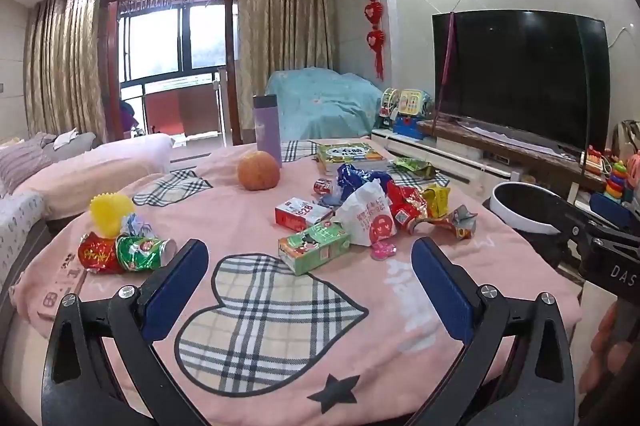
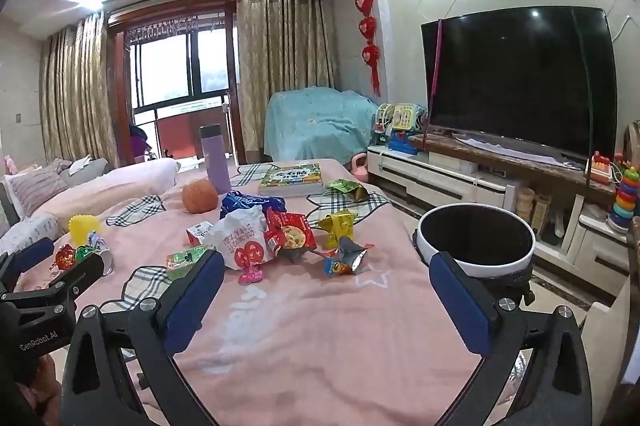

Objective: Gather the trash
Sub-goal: 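Move both tools toward the snack trash on the pink bedspread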

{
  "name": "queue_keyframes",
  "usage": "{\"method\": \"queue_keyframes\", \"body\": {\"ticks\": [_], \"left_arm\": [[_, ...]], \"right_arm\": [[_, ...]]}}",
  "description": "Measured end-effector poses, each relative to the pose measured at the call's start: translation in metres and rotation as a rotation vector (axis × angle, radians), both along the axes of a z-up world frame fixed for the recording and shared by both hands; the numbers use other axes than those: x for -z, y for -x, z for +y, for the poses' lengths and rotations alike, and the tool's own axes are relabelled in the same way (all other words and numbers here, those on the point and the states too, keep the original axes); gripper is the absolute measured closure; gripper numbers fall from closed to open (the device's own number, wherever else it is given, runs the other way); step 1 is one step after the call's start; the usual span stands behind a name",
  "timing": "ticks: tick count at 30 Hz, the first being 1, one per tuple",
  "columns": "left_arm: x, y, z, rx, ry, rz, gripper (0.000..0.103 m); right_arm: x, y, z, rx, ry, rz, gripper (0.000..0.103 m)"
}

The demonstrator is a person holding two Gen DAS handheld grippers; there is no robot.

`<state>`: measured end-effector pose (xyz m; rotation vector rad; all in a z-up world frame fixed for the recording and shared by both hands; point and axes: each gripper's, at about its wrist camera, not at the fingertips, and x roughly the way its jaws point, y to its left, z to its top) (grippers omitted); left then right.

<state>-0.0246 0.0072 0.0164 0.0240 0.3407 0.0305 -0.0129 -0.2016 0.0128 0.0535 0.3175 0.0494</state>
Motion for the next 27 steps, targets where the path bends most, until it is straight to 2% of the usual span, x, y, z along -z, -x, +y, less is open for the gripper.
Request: {"method": "queue_keyframes", "body": {"ticks": [27], "left_arm": [[0.0052, -0.0029, -0.0032, 0.004, 0.001, 0.011, 0.0]], "right_arm": [[0.0034, -0.0039, -0.0022, -0.002, -0.015, 0.016, 0.0]]}}
